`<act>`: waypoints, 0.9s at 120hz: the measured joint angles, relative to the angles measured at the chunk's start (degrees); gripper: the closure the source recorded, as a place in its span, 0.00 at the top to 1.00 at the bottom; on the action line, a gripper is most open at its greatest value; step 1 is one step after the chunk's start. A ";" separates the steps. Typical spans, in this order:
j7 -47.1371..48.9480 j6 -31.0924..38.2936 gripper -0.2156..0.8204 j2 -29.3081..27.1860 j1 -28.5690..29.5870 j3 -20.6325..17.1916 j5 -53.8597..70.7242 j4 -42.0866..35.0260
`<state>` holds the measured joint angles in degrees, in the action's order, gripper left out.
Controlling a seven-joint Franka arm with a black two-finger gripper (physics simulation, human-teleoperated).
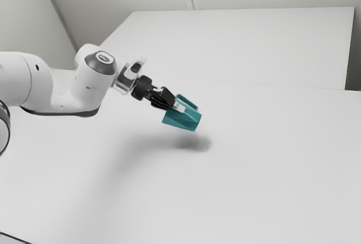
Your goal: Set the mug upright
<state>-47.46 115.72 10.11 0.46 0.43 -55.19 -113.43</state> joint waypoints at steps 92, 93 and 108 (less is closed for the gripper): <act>31.22 7.49 0.04 -2.96 -1.55 -1.79 52.08 -0.66; 31.46 7.60 0.04 -2.88 -1.53 -1.78 52.11 -0.70; 34.76 8.73 0.04 -1.26 -1.86 -1.84 53.47 -0.93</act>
<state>-12.70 124.45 8.85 -1.40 -1.41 -1.72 -114.36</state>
